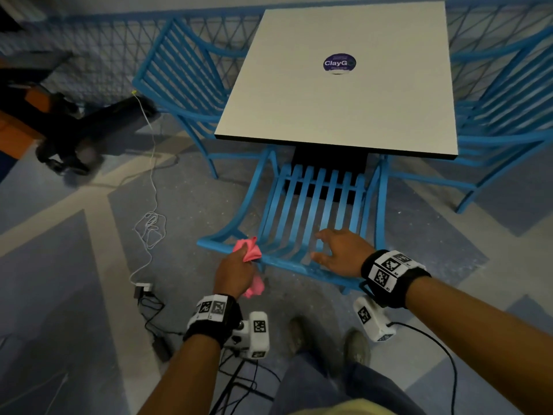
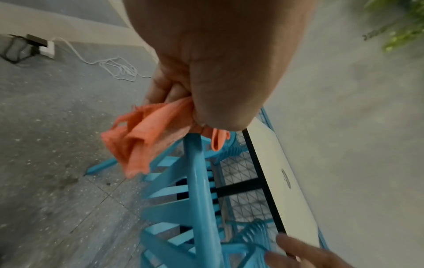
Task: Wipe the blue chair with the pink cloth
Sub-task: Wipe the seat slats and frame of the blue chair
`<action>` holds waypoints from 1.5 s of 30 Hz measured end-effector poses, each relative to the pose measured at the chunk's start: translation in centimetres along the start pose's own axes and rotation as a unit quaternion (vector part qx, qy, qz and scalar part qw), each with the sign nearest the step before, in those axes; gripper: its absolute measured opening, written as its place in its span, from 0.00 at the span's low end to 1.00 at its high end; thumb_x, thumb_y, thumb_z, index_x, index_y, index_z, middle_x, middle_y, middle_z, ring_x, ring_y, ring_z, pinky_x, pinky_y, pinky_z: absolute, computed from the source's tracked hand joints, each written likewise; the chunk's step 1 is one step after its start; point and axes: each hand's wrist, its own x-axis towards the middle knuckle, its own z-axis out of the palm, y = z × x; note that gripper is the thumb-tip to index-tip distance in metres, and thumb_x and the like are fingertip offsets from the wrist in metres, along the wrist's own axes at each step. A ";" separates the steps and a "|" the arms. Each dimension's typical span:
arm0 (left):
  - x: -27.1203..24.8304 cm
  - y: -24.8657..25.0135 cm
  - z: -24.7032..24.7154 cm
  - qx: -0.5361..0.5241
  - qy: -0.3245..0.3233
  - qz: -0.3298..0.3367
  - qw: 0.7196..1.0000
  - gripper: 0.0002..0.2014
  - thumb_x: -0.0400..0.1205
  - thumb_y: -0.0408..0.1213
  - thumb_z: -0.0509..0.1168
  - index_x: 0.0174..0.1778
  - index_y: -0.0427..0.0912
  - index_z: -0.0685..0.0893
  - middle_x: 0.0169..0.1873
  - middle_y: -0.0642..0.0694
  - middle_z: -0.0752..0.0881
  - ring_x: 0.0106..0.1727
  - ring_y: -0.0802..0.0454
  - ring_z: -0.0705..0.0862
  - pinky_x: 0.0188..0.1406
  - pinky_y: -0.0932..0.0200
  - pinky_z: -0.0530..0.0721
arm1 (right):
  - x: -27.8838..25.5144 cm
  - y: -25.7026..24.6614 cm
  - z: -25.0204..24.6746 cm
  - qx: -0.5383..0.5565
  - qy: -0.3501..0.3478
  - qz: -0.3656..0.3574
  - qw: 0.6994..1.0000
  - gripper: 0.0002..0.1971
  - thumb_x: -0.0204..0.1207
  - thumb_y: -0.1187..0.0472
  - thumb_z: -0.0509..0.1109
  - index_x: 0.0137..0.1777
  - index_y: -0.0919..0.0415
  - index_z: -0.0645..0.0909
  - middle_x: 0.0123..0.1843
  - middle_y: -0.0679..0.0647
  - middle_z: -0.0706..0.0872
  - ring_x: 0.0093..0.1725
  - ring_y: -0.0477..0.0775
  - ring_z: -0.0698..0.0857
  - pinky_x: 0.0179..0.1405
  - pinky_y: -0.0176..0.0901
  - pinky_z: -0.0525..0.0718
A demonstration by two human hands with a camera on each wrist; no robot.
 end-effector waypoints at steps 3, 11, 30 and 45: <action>-0.2 1.6 1.6 0.026 -0.009 0.029 0.999 0.28 0.88 0.28 0.60 0.82 0.58 0.80 0.68 0.40 0.90 0.58 0.40 0.91 0.45 0.67 0.80 | -0.2 0.5 0.2 0.010 0.002 0.006 1.000 0.34 0.81 0.37 0.63 0.83 0.53 0.66 0.80 0.56 0.75 0.77 0.59 0.74 0.74 0.55 0.75; -1.7 5.1 4.8 0.089 -0.070 0.080 0.990 0.23 0.90 0.32 0.59 0.79 0.52 0.83 0.65 0.39 0.90 0.63 0.40 0.89 0.56 0.54 0.80 | -1.1 1.8 -0.4 0.023 0.020 0.029 0.999 0.32 0.82 0.42 0.65 0.82 0.54 0.66 0.79 0.57 0.77 0.76 0.60 0.76 0.74 0.55 0.76; 3.3 5.5 -0.9 0.074 -0.055 0.115 0.989 0.22 0.93 0.59 0.55 0.66 0.52 0.89 0.50 0.39 0.94 0.49 0.37 0.92 0.51 0.41 0.90 | -3.7 4.3 -0.2 0.063 0.026 0.082 0.994 0.30 0.82 0.44 0.66 0.81 0.54 0.68 0.78 0.54 0.78 0.74 0.57 0.78 0.73 0.52 0.76; -1.7 12.4 13.2 -0.019 -0.135 0.098 0.986 0.39 0.80 0.81 0.51 0.36 0.46 0.83 0.28 0.50 0.81 0.29 0.50 0.79 0.34 0.55 0.79 | -6.0 7.1 -0.5 0.085 0.102 0.124 0.983 0.22 0.85 0.48 0.62 0.76 0.54 0.74 0.71 0.57 0.84 0.66 0.59 0.84 0.65 0.52 0.79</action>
